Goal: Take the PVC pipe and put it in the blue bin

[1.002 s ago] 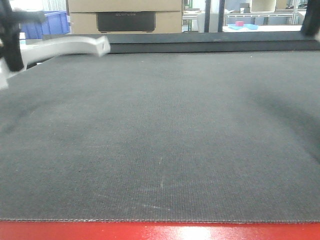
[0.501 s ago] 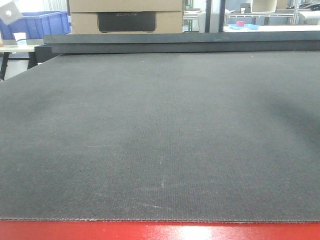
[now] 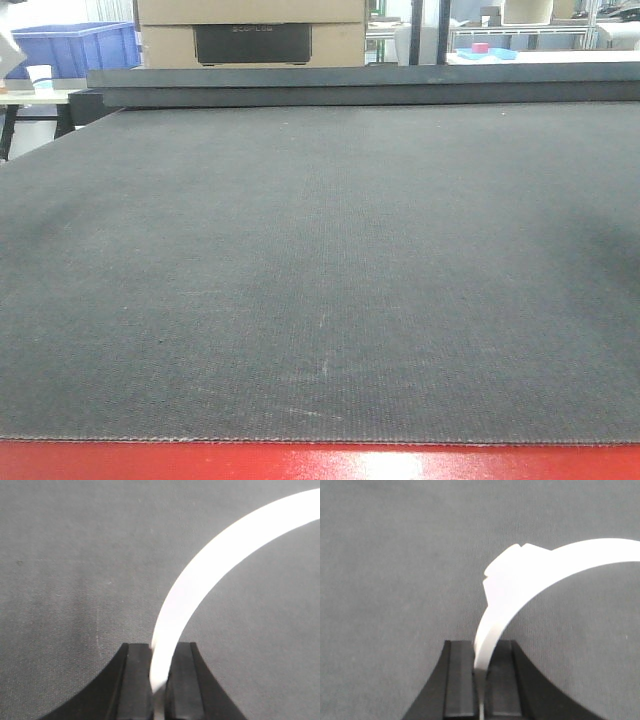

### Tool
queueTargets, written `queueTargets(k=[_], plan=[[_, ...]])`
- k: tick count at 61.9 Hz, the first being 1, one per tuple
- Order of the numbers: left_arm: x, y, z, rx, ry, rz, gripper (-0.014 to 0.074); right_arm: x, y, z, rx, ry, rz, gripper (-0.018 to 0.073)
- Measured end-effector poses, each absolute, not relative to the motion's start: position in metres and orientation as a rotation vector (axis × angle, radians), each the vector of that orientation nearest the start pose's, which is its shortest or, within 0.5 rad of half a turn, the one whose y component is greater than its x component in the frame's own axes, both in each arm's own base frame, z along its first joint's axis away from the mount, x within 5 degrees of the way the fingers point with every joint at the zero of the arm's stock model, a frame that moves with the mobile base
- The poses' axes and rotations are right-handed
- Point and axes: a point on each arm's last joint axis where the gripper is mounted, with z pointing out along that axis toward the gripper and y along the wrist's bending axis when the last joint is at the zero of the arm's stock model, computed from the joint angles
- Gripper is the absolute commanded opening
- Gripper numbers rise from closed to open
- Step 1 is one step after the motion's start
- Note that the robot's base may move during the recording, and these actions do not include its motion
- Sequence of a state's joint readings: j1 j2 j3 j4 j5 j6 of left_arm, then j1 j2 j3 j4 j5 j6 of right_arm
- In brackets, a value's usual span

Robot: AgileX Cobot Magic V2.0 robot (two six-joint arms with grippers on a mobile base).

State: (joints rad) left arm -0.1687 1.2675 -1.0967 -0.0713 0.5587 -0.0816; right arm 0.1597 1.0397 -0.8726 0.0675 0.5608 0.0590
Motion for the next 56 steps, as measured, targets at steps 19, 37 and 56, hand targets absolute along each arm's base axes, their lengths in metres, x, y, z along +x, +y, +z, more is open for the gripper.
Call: queueTargets(k=[19,37,56], plan=[[0.218,-0.039,0.339,0.030,1.974,-0.228,-0.0111,0.168,0.029,0.346,-0.055,1.948,0.210,-0.0154],[0.172,-0.031,0.356,0.028,1.823,-0.243,-0.0111,0.135,0.023,0.366,-0.046,1.723,0.224,-0.0154],[0.152,-0.027,0.381,0.020,1.623,-0.256,-0.0111,0.128,0.024,0.375,-0.051,1.630,0.239,-0.0154]])
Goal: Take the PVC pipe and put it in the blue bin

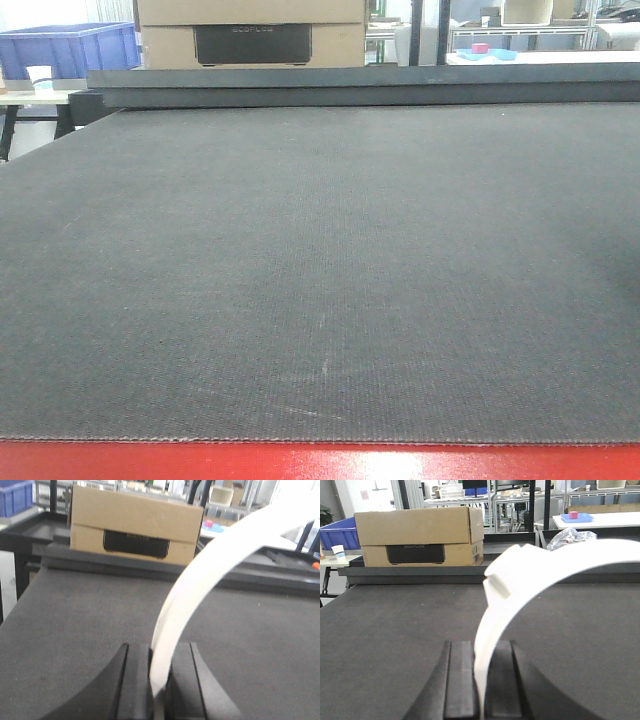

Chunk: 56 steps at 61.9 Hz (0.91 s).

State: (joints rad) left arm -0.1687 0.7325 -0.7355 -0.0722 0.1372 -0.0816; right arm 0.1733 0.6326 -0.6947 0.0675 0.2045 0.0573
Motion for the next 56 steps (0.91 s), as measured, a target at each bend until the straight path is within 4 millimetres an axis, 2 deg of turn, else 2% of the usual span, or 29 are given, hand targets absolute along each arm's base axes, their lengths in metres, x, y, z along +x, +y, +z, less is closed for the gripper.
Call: queueTargets(k=[18,26,38,56], plan=[[0.128,-0.023,0.390,0.027,1.575,-0.259,-0.0111,0.113,0.037,0.381,-0.235,1.567,0.261,-0.0154],[0.114,-0.020,0.393,0.125,1.549,-0.151,-0.0111,0.110,0.038,0.382,-0.253,1.555,0.269,-0.0154],[0.113,-0.020,0.384,0.168,1.580,-0.107,-0.0111,0.110,0.038,0.382,-0.255,1.555,0.266,-0.0154],[0.113,-0.020,0.384,0.167,1.584,-0.111,-0.0111,0.110,0.038,0.382,-0.255,1.555,0.266,-0.0154]])
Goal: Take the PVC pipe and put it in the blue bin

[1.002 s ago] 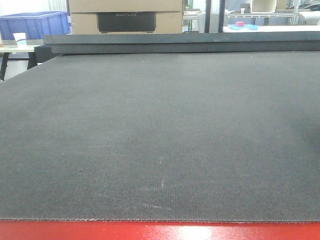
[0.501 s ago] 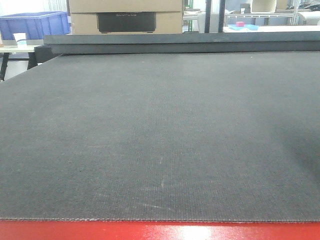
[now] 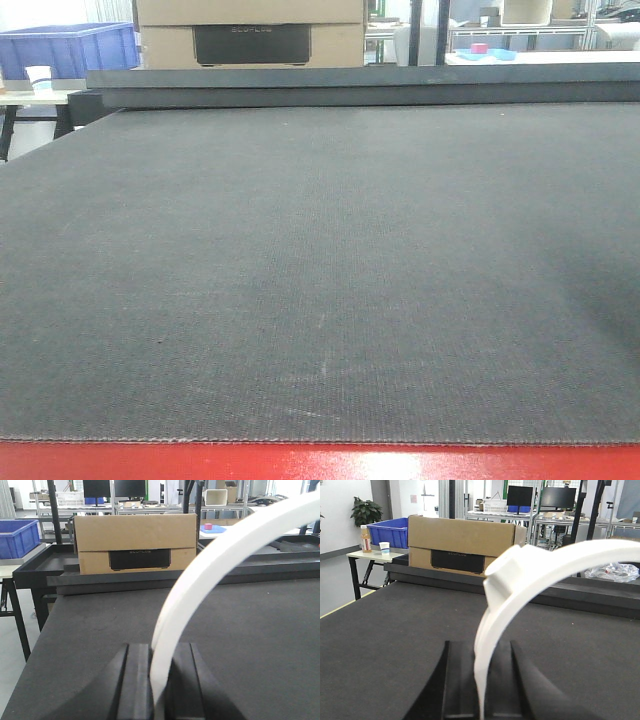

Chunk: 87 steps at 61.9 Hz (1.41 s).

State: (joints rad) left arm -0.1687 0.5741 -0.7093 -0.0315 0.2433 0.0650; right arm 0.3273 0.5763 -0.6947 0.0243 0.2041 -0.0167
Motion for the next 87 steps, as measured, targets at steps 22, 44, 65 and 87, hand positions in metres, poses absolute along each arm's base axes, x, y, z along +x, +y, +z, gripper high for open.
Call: queueTargets(k=[22,44,65,87], plan=[[0.1128,-0.0199,0.3836,0.169,1.584,-0.109,-0.0111,0.1099,0.0378,0.3820,-0.255,1.555,0.266,-0.0154],[0.1128,-0.0199,0.3836,0.170,1.583,-0.108,-0.0111,0.1099,0.0378,0.3820,-0.255,1.555,0.266,-0.0154],[0.1128,-0.0199,0.3836,0.170,1.583,-0.108,-0.0111,0.1099,0.0378,0.3820,-0.255,1.555,0.266,-0.0154],[0.1128,-0.0199,0.3836,0.170,1.583,-0.108,-0.0111,0.1099,0.0378,0.3820,-0.255,1.555,0.266,-0.0154]])
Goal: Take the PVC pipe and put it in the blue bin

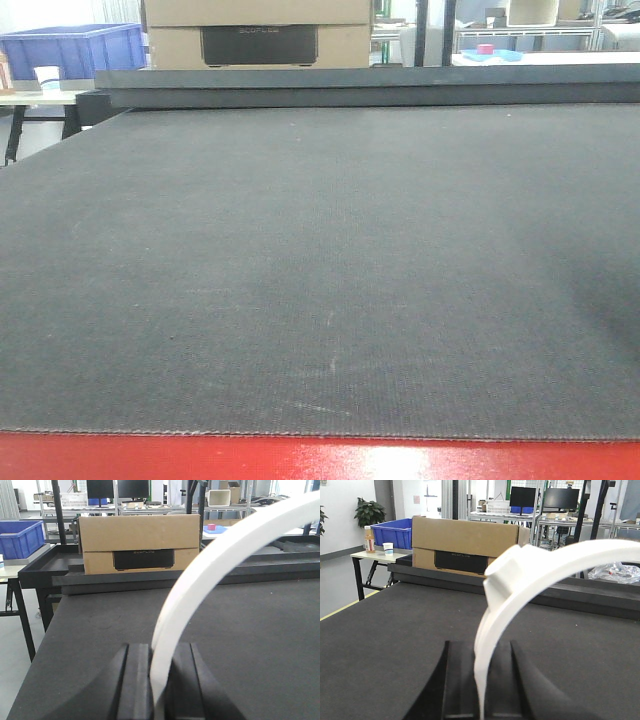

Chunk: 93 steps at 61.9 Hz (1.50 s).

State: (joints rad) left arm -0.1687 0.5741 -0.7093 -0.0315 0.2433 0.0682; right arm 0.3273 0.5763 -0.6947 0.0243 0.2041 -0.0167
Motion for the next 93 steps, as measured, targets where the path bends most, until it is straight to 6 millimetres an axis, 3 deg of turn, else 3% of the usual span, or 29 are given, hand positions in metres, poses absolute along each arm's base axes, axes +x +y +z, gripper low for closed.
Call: queueTargets(k=[93], plan=[[0.1128,-0.0199,0.3836,0.170,1.583,-0.108,-0.0111,0.1099,0.0378,0.3824,-0.255,1.551,0.266,-0.0154]])
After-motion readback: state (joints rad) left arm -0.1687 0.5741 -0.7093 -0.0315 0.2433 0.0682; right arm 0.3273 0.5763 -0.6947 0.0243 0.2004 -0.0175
